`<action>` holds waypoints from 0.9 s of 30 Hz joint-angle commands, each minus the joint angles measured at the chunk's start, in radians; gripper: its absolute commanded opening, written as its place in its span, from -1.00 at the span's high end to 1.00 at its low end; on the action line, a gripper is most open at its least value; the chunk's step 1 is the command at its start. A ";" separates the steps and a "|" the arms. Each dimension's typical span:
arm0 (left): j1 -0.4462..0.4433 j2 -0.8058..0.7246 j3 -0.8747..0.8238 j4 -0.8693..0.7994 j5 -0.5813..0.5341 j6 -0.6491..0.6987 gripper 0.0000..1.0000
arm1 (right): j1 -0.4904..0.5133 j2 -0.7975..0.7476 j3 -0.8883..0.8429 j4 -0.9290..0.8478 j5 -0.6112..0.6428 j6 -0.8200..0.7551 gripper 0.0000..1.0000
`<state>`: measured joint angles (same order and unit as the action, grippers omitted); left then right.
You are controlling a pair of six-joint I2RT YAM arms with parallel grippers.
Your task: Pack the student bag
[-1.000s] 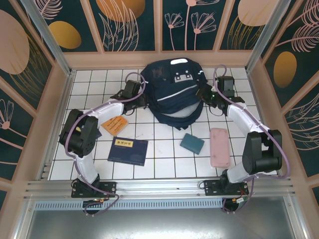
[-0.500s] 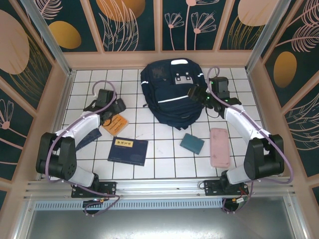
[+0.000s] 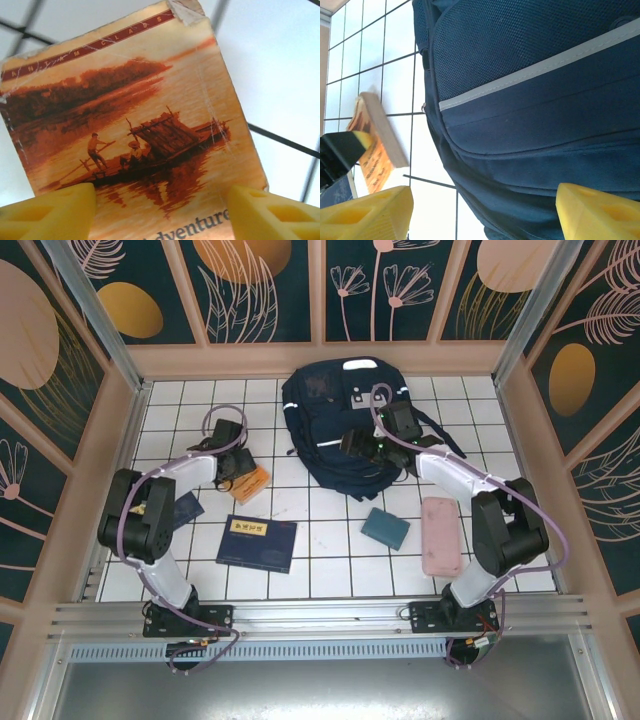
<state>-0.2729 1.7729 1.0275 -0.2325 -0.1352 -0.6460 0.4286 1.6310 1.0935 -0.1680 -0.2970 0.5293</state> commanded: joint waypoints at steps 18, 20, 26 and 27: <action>-0.135 -0.197 -0.044 0.018 0.146 -0.082 -0.52 | 0.102 0.122 0.129 0.042 -0.044 -0.014 -0.41; -0.087 -0.243 -0.119 0.056 0.170 -0.141 -0.52 | 0.137 0.176 0.185 0.035 -0.050 -0.024 -0.39; -0.015 -0.320 -0.283 0.183 0.233 -0.275 -0.51 | 0.225 0.392 0.420 -0.050 -0.028 -0.083 -0.35; -0.013 -0.320 -0.294 0.198 0.240 -0.294 -0.51 | 0.236 0.434 0.466 -0.072 -0.015 -0.097 -0.34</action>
<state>-0.2848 1.4612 0.7696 -0.1043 0.0540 -0.8467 0.6392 1.9888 1.4593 -0.1738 -0.3267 0.4877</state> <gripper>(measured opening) 0.757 0.671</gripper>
